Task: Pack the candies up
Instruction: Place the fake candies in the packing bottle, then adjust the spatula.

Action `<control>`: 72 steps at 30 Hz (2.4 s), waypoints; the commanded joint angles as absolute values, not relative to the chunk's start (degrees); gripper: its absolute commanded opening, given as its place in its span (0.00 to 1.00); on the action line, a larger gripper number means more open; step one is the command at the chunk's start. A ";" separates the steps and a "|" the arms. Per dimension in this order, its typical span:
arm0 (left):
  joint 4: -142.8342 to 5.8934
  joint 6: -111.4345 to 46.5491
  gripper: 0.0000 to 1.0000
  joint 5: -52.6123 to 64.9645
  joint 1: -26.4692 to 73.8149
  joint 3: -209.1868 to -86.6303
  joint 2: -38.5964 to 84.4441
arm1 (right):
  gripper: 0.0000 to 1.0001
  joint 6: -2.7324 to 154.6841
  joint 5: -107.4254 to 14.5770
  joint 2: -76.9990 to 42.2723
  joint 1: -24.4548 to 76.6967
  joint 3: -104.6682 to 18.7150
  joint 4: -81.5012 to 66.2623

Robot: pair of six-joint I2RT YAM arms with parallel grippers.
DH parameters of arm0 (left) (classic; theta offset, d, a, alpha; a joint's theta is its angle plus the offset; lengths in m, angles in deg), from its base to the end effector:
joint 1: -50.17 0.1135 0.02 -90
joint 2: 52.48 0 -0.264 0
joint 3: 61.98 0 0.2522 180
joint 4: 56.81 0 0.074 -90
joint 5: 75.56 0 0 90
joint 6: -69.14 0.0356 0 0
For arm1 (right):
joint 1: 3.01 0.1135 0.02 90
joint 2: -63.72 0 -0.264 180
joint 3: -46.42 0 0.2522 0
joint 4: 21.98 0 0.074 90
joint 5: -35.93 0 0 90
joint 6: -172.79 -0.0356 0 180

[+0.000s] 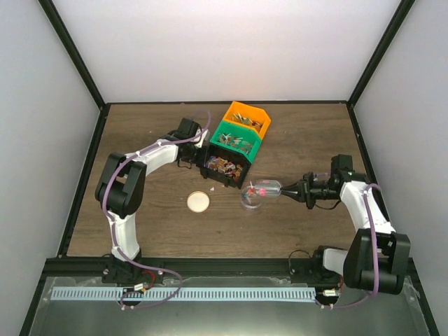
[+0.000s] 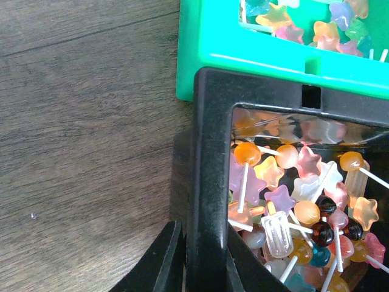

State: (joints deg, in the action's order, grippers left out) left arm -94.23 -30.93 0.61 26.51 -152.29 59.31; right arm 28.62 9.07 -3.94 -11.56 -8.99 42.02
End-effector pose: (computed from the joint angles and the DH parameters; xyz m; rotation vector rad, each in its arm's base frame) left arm 0.3710 -0.1718 0.1733 0.4014 2.6145 -0.5203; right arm 0.1902 0.0035 0.2167 -1.1381 -2.2219 -1.5266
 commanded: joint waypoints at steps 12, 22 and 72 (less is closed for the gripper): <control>-95.97 -30.39 0.30 -2.79 27.50 -154.84 54.87 | 0.01 37.05 9.68 -6.37 -12.19 -18.95 49.58; -87.15 -29.12 0.73 -23.41 27.62 -151.69 48.16 | 0.01 19.20 20.80 -5.80 -11.31 -13.28 24.91; -40.87 -58.28 0.04 -52.47 27.67 -138.65 50.37 | 0.02 -7.13 21.68 -16.22 2.91 -20.76 -7.73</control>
State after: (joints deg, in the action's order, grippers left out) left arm -40.79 -58.12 -52.32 28.00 -138.26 52.29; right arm -6.72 22.16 -15.63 2.01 -18.32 -4.79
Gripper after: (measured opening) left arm 0.060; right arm 0.087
